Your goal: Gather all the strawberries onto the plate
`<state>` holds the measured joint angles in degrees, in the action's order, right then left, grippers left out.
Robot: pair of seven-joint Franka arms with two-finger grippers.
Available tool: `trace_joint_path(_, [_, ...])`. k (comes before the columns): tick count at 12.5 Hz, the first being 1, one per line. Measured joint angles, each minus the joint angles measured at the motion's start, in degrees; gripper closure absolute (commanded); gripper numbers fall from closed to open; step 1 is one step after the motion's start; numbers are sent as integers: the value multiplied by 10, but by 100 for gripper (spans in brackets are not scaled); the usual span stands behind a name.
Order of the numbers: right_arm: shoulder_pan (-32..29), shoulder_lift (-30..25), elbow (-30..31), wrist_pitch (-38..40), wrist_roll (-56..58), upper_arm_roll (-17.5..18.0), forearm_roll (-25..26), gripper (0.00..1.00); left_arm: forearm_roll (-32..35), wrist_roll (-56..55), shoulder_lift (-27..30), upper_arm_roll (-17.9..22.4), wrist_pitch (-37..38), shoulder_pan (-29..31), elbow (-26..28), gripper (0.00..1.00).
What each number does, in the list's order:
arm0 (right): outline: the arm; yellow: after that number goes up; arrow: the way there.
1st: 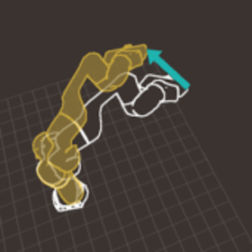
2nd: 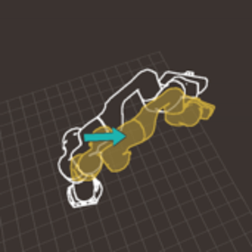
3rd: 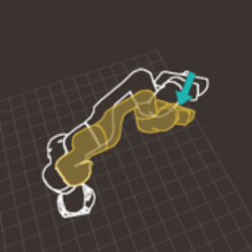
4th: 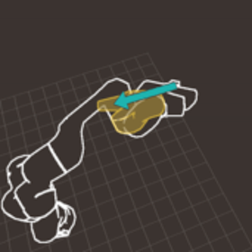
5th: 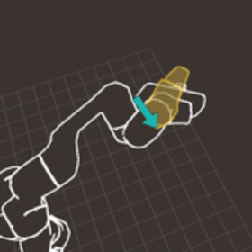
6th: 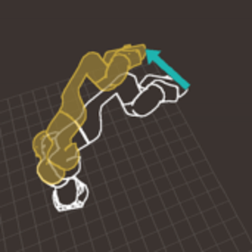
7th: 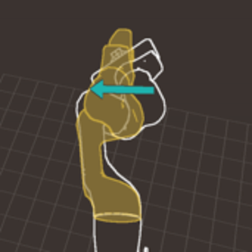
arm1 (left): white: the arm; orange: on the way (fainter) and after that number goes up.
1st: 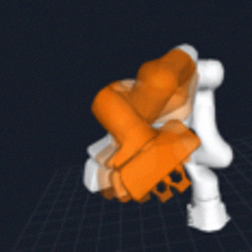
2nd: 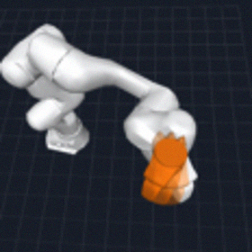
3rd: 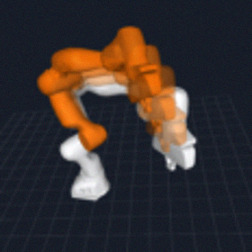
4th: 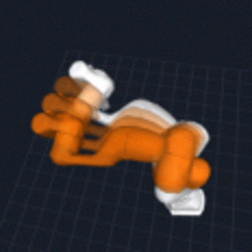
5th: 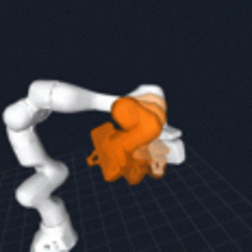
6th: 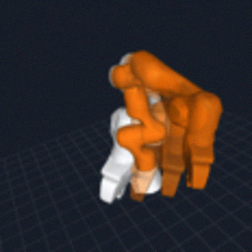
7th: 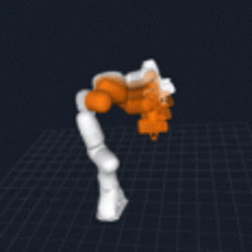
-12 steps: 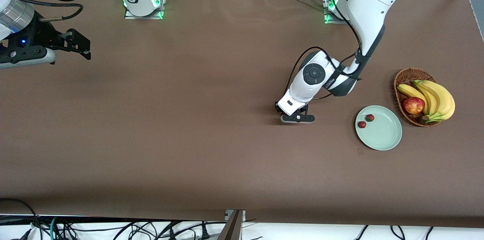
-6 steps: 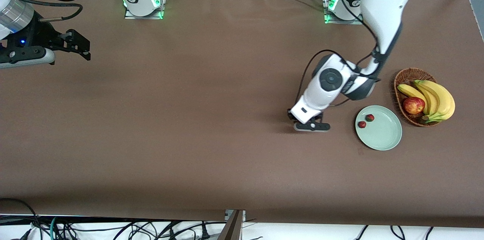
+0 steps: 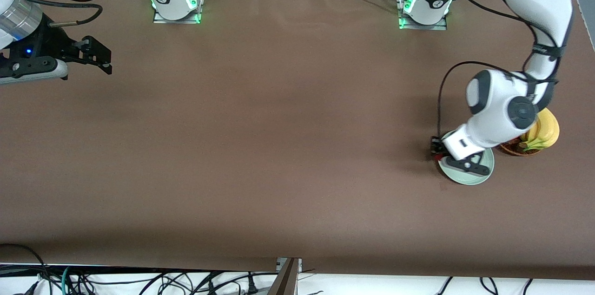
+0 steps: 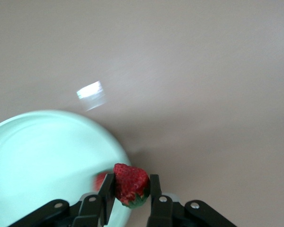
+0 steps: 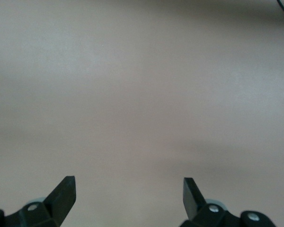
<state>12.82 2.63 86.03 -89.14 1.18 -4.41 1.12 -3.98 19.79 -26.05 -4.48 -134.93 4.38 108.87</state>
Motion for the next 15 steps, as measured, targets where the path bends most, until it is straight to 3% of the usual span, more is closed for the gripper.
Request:
trace_joint_path(3, [0,0,0,0,0,0,0,0,-13,91,0,53,-3,1,24,91])
trace_joint_path(5, [0,0,0,0,0,0,0,0,-13,101,0,62,-4,1,30,88])
trace_joint_path(7, [0,0,0,0,0,0,0,0,-13,110,-3,69,-14,5,36,79])
trace_joint_path(8, [0,0,0,0,0,0,0,0,-13,112,-6,70,-21,8,37,70])
trace_joint_path(9, [0,0,0,0,0,0,0,0,-13,114,-11,73,-30,10,38,41])
trace_joint_path(10, [0,0,0,0,-1,0,0,0,-13,115,-15,75,-38,12,38,0])
trace_joint_path(13, [-1,0,0,0,-1,-1,0,0,-19,113,-17,75,-46,12,28,0])
trace_joint_path(15, [-1,0,0,0,-1,-1,0,0,-20,96,-3,73,-9,12,0,0])
